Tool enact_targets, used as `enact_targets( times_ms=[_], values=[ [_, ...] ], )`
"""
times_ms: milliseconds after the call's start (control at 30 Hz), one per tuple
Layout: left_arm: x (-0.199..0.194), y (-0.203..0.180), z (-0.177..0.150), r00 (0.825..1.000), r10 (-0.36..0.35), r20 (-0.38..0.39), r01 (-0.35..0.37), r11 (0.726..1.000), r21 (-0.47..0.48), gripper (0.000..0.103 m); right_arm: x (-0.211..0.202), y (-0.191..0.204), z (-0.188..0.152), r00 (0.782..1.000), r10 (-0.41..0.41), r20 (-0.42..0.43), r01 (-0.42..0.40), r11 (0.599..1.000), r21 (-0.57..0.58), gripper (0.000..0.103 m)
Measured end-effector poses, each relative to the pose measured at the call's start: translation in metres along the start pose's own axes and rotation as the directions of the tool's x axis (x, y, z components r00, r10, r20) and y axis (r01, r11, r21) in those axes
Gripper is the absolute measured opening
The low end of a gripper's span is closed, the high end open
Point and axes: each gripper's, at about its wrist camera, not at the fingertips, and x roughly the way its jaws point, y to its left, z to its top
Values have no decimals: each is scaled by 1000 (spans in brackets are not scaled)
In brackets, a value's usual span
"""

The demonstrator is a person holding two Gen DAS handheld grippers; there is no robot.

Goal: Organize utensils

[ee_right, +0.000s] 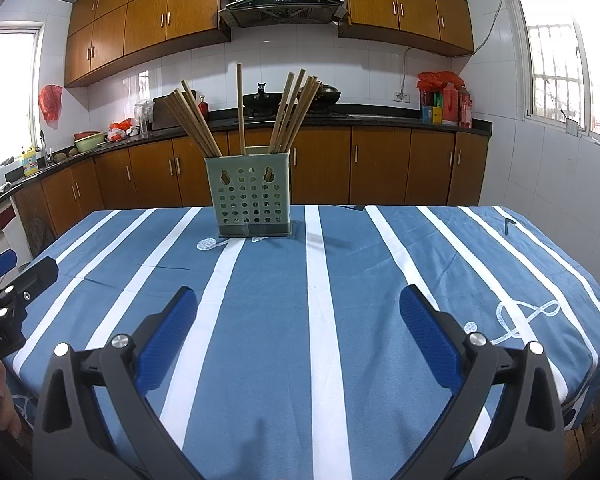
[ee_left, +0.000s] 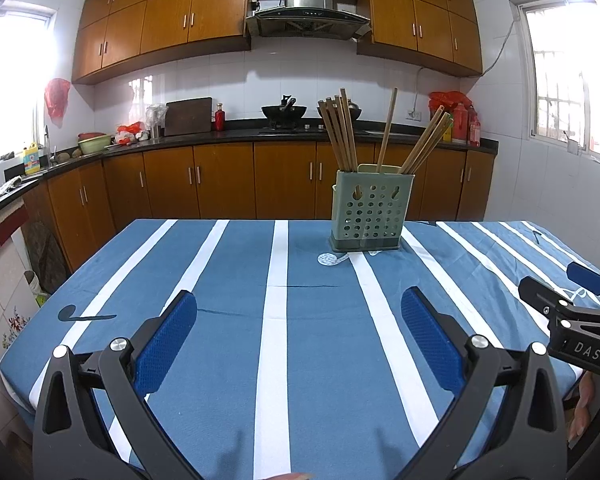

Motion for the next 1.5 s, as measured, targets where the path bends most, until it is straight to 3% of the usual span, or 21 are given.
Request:
enact_targets(
  times_ms=[1500],
  values=[
    [-1,-1,1,1000,0,-2,0,1000,0,101,3,-1,1,1000,1,-2,-1,1000,9,99]
  ],
)
